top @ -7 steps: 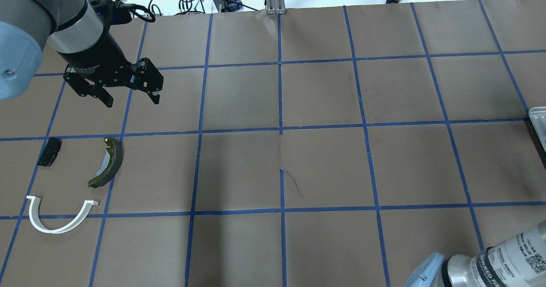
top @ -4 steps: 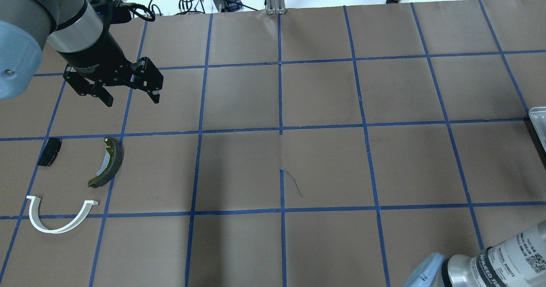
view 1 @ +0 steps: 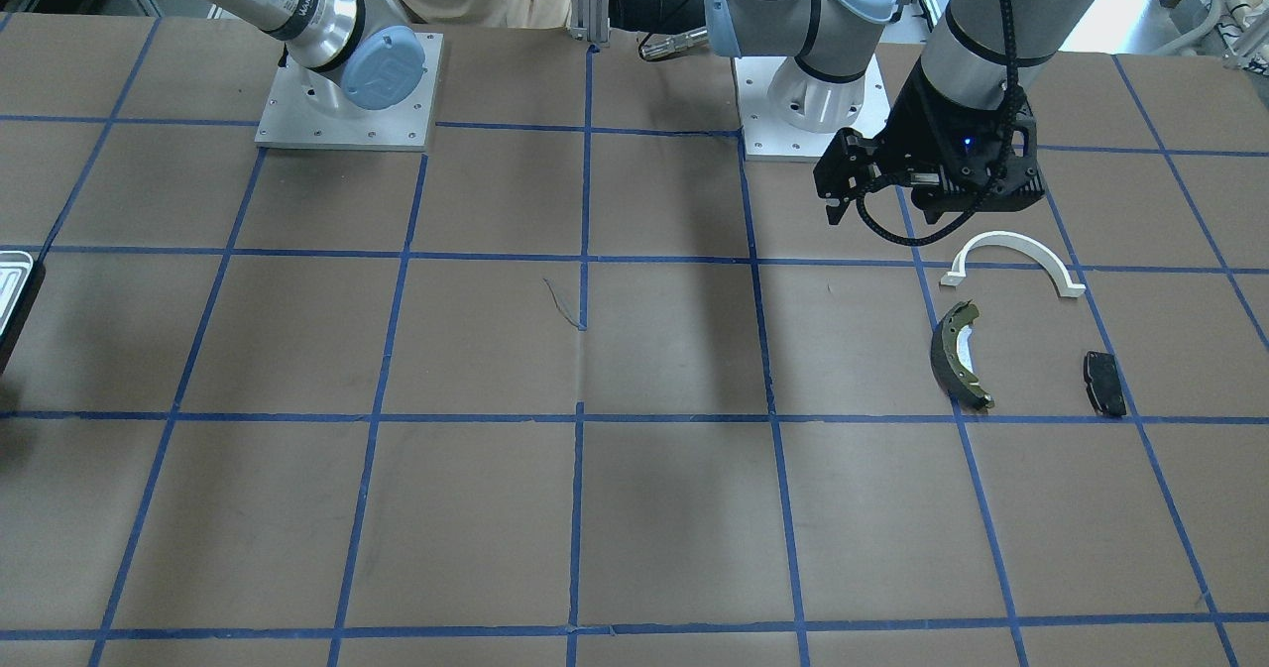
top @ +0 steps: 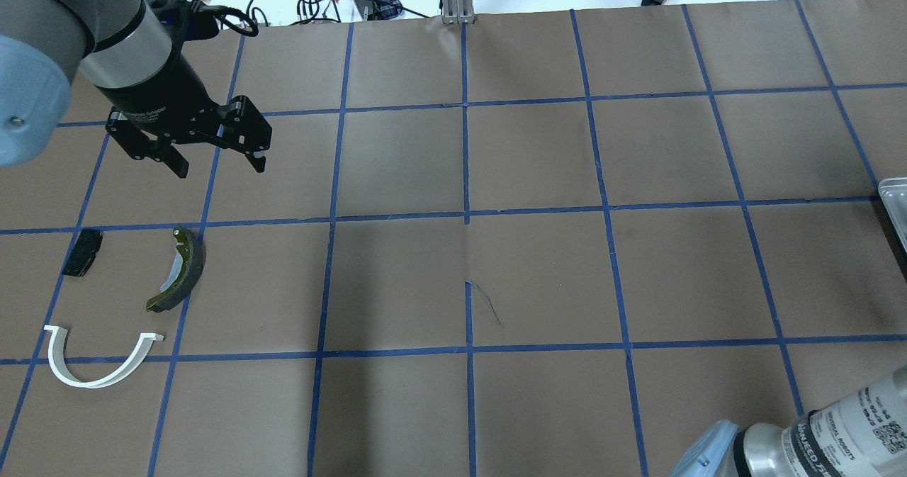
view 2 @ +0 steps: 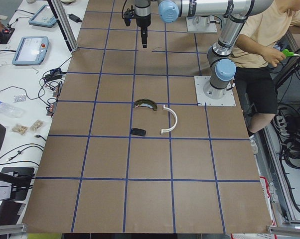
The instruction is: Place bearing gear from tray to pile
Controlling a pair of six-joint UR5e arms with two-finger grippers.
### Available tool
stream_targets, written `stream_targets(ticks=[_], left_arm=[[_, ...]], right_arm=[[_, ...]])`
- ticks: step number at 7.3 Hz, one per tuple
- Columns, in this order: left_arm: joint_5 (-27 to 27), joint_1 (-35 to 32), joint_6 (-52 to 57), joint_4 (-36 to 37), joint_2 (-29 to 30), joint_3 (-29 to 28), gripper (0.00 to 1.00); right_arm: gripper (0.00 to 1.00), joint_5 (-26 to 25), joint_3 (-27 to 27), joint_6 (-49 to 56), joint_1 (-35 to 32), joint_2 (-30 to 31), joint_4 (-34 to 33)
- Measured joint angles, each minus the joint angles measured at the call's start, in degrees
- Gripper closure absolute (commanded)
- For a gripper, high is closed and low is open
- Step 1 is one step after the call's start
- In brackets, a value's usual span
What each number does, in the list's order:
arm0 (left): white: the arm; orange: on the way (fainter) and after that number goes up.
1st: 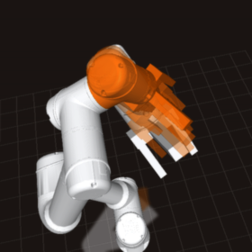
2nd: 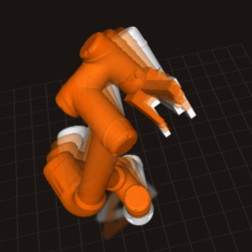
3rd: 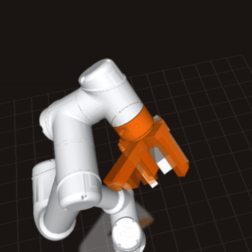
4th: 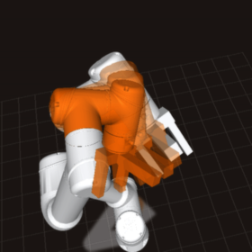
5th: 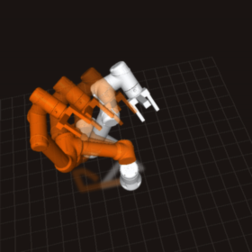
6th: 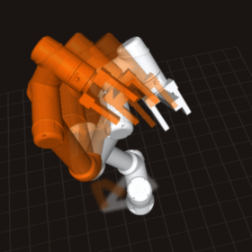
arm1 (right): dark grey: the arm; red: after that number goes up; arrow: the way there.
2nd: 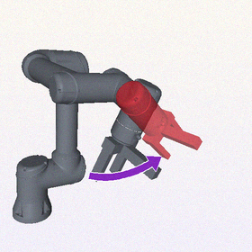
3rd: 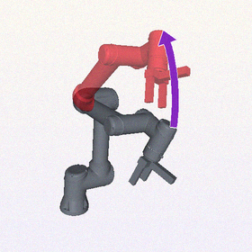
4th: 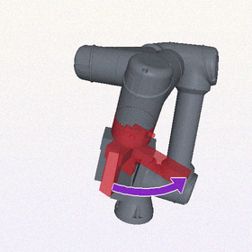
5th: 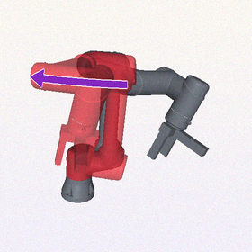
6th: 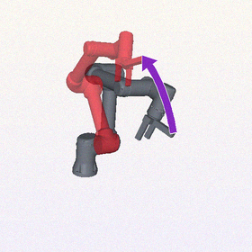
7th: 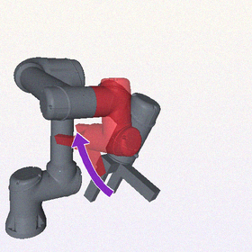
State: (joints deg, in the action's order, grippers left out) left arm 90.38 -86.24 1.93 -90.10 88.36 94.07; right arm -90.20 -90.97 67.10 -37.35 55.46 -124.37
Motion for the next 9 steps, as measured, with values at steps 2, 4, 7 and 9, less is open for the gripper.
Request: stream_targets(ticks=[2, 4, 7, 9], left_arm=[[0.0, 0.0, 0.0, 0.0, -0.1, 0.1, 0.00], [0.0, 0.0, 0.0, 0.0, 0.0, 0.1, 0.00], [0.0, 0.0, 0.0, 0.0, -0.2, 0.1, 0.00], [0.0, 0.0, 0.0, 0.0, -0.2, 0.0, 0.00]], right_arm=[[0.53, 0.3, 0.0, -0.1, 0.0, 0.0, 0.0], [0.67, 0.4, -0.1, -0.5, 0.0, -0.1, 0.3], [1.00, -0.8, 0.0, -2.7, -0.4, 0.1, 0.4], [1.00, -1.6, 0.3, -4.5, -1.6, 1.4, 0.7]])
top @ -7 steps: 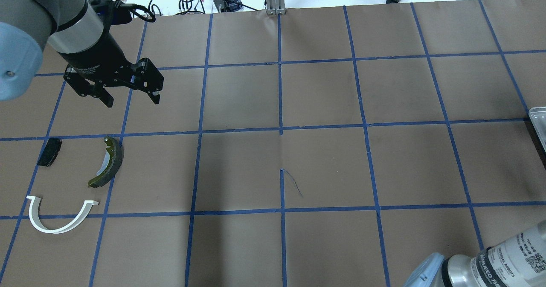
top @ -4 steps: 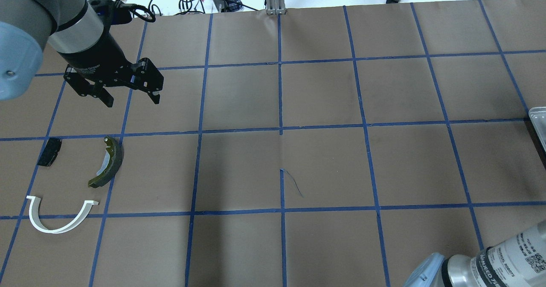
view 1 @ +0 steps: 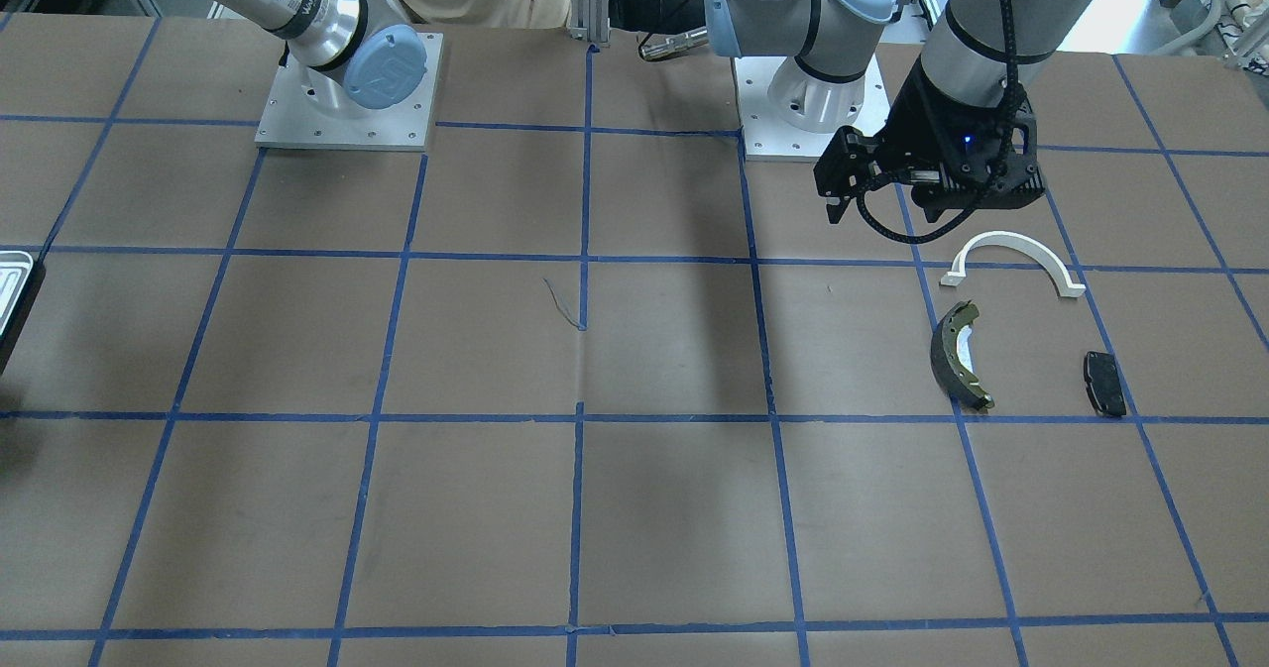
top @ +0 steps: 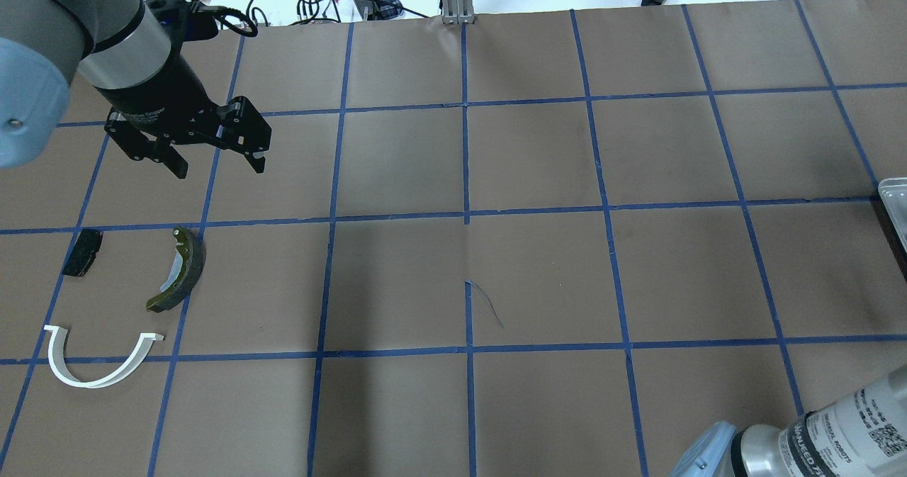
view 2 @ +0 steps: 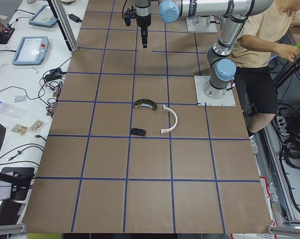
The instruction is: Place bearing gear from tray to pile
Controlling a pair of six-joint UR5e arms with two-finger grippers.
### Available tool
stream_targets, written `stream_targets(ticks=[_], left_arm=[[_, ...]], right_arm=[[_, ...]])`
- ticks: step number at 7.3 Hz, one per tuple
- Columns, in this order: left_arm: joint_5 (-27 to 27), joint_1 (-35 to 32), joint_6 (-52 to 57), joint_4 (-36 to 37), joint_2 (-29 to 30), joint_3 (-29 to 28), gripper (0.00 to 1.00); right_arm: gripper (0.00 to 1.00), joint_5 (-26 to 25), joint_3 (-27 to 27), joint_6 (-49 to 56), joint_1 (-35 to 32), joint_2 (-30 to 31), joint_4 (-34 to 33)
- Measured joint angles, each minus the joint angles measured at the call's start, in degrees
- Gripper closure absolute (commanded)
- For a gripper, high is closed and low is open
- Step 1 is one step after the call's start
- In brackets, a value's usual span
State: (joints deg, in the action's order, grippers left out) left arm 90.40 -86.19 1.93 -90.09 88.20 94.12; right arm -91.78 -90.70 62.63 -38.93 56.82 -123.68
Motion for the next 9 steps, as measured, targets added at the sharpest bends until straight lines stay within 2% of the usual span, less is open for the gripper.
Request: stream_targets(ticks=[2, 3, 6, 9], left_arm=[[0.0, 0.0, 0.0, 0.0, 0.0, 0.0, 0.00], [0.0, 0.0, 0.0, 0.0, -0.1, 0.0, 0.00], [0.0, 0.1, 0.0, 0.0, -0.1, -0.1, 0.00], [0.0, 0.1, 0.0, 0.0, -0.1, -0.7, 0.00]], right_arm=[[1.00, 0.0, -0.5, -2.1, -4.6, 4.6, 2.3], [1.00, 0.1, -1.0, -6.1, -9.2, 7.0, 4.2], [1.00, 0.2, -2.6, -31.3, -27.7, 12.7, 9.8], [1.00, 4.3, -3.7, -61.6, -47.4, 13.5, 10.2]])
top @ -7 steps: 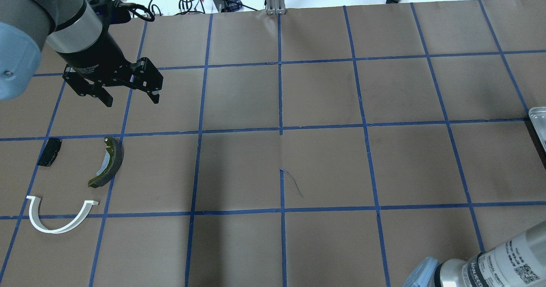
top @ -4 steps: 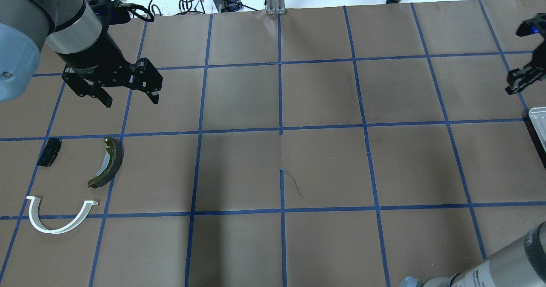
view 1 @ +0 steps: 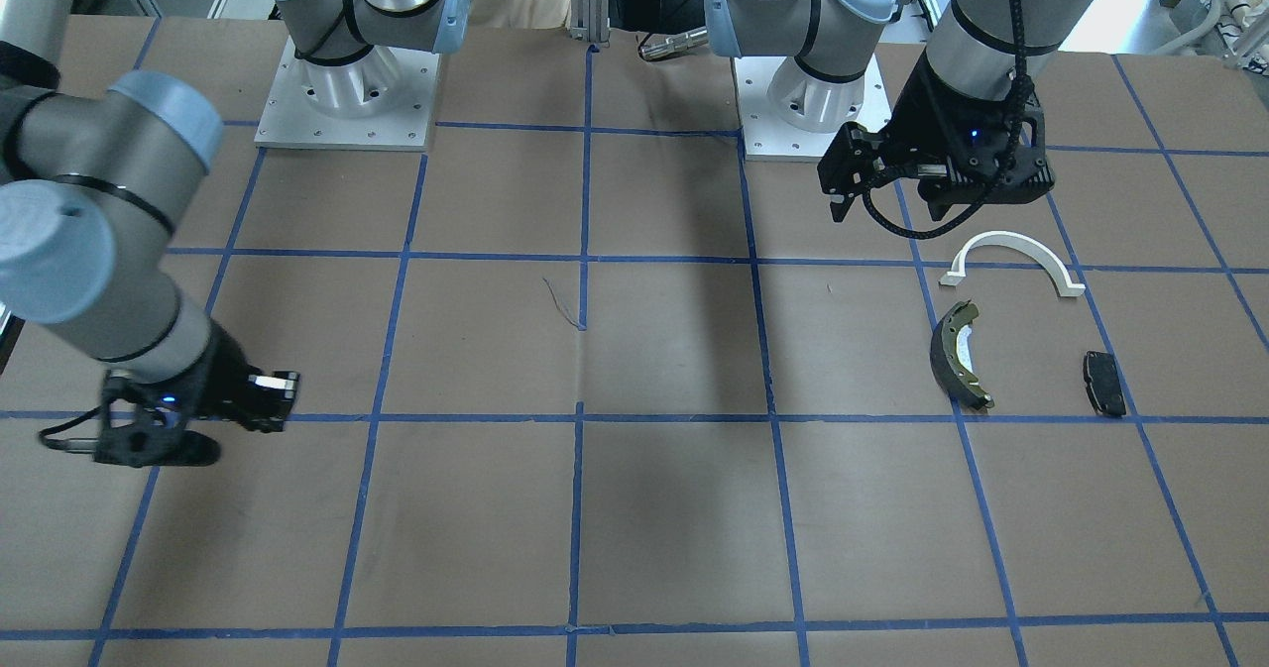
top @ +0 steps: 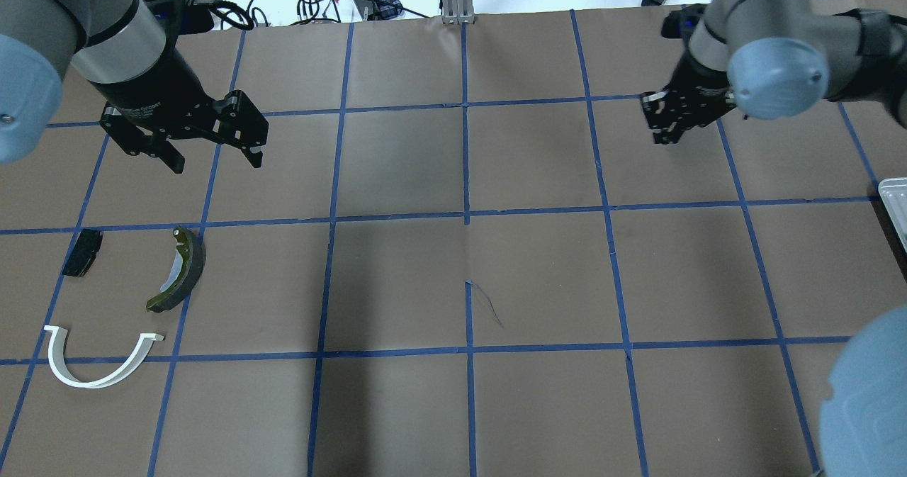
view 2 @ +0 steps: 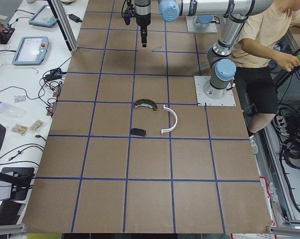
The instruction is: Place bearing gear from tray to pile
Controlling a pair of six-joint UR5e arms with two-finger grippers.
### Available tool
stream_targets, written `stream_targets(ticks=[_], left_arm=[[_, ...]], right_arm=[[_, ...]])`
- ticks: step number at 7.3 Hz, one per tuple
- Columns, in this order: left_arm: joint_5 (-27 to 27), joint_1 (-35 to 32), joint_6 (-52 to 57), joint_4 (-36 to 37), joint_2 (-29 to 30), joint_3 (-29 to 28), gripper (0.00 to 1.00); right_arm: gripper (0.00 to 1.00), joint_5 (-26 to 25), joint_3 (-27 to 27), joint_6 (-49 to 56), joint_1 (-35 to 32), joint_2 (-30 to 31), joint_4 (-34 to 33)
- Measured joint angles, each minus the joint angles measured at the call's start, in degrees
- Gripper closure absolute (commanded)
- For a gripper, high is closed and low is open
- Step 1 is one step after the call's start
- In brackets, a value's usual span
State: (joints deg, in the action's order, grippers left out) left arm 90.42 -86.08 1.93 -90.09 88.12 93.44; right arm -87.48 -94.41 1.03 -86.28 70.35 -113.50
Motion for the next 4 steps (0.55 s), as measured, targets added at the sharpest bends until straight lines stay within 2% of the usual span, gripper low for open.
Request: stream_targets(ticks=[2, 4], left_arm=[[-0.2, 0.0, 0.0, 0.1, 0.1, 0.3, 0.00], [-0.3, 0.0, 0.0, 0.4, 0.3, 0.7, 0.00]], right_arm=[[1.00, 1.5, -0.1, -18.6, -12.3, -2.2, -3.8], [1.00, 1.7, -0.2, -30.1, -21.3, -6.0, -8.8]])
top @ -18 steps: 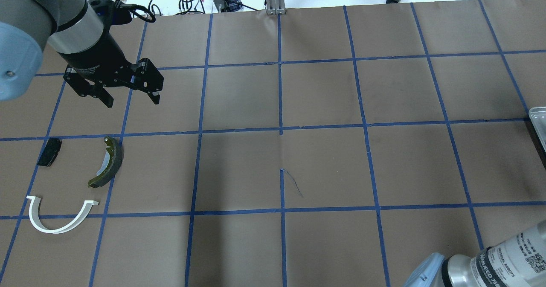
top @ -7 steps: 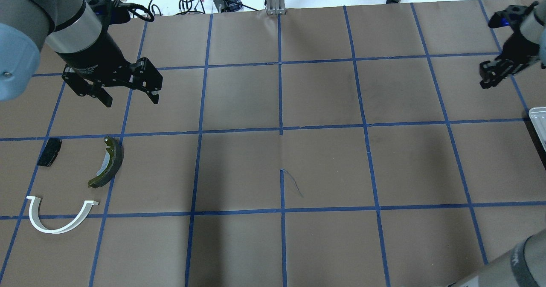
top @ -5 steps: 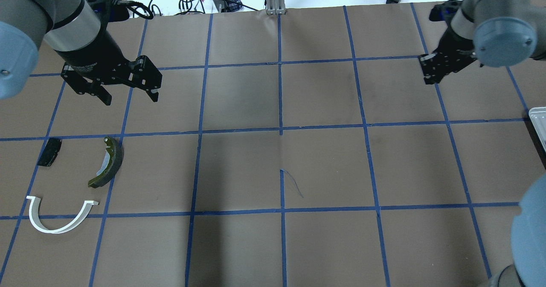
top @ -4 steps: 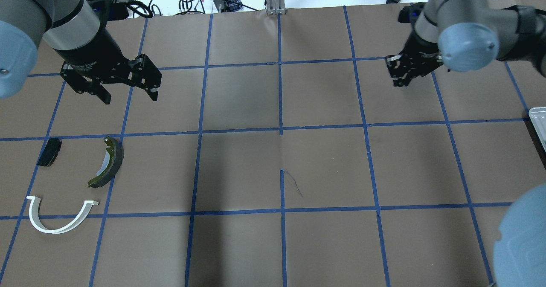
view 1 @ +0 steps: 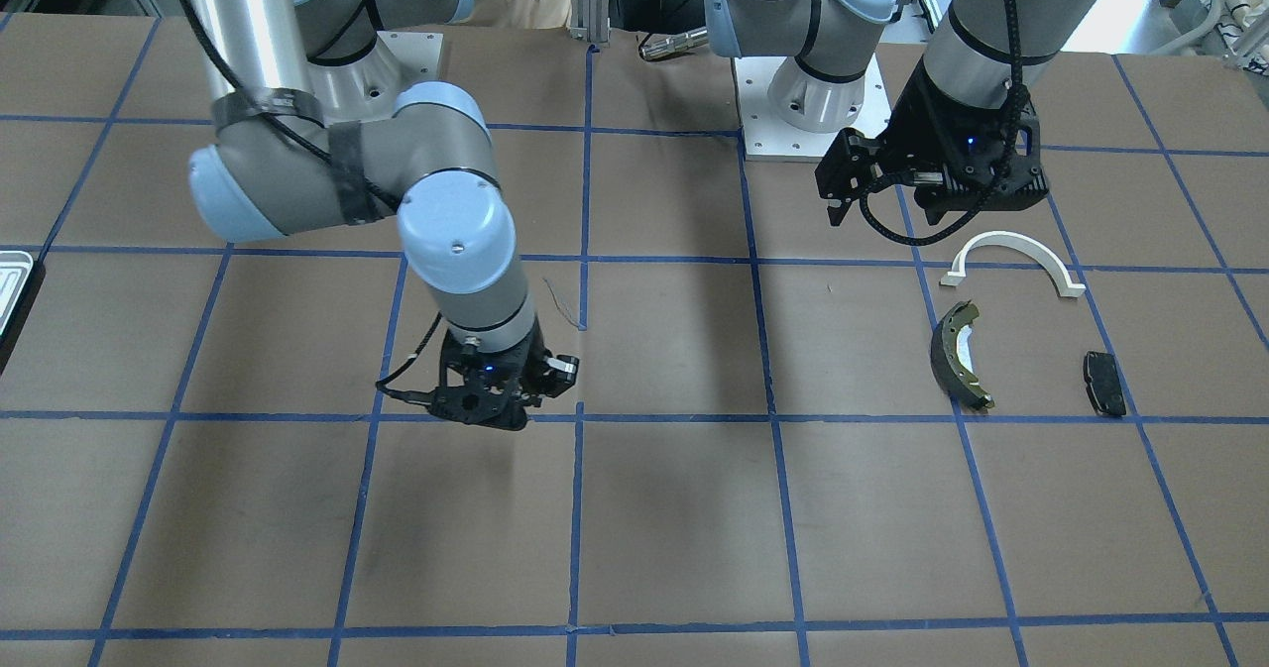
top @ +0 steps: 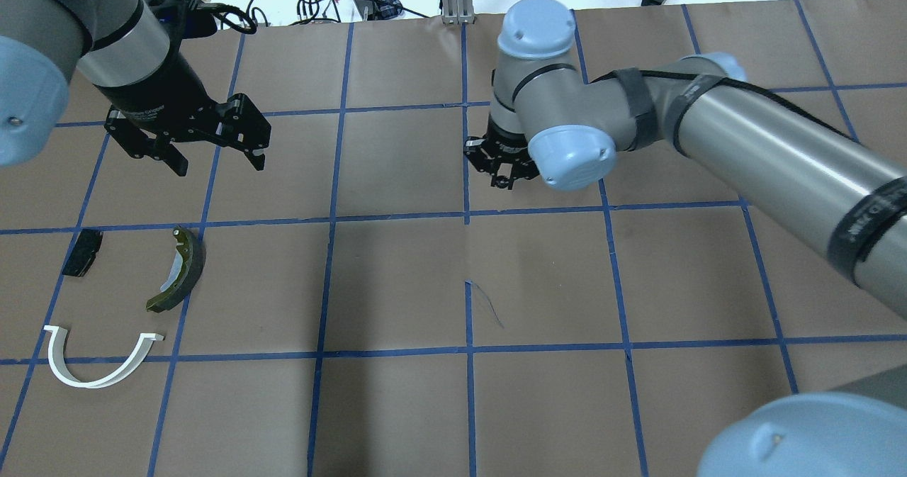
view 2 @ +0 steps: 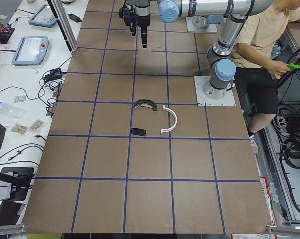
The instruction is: Place bearing gear from tray to pile
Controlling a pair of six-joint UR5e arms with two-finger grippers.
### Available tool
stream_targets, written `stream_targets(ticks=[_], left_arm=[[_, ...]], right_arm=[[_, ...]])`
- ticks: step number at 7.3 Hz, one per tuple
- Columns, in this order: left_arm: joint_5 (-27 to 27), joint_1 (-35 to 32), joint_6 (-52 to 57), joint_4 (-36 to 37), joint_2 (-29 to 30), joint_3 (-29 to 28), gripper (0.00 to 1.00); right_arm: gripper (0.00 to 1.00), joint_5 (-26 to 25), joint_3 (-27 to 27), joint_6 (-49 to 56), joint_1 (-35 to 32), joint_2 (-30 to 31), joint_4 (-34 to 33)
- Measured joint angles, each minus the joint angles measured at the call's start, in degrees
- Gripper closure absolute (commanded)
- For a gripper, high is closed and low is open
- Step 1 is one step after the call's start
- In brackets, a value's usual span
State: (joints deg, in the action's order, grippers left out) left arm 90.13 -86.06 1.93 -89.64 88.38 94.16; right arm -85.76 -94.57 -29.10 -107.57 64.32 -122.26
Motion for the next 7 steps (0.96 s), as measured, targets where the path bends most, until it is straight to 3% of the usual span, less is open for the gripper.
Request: stream_targets(ticks=[1, 2, 3, 4, 5, 7], left_arm=[[0.0, 0.0, 0.0, 0.1, 0.1, 0.1, 0.00], [0.0, 0.0, -0.1, 0.1, 0.2, 0.2, 0.00], [0.0, 0.0, -0.1, 0.1, 0.3, 0.1, 0.00], [0.1, 0.0, 0.0, 0.1, 0.7, -0.1, 0.00], [0.1, 0.1, -0.1, 0.0, 1.1, -0.3, 0.00], [0.0, 0.1, -0.6, 1.2, 1.9, 0.0, 0.00]], right_arm=[[0.95, -0.1, -0.1, -3.1, -2.9, -1.7, -2.2], [0.79, -0.2, -0.2, -5.3, -4.5, -2.9, -3.2], [0.56, -0.1, -0.5, -6.4, -5.2, -3.5, -3.6], [0.12, 0.0, -1.3, -6.8, -5.5, -3.7, -3.7], [0.00, 0.0, -2.4, -6.8, -5.6, -3.7, -4.3], [0.00, -1.1, -2.2, -4.2, -4.1, -2.8, -6.5]])
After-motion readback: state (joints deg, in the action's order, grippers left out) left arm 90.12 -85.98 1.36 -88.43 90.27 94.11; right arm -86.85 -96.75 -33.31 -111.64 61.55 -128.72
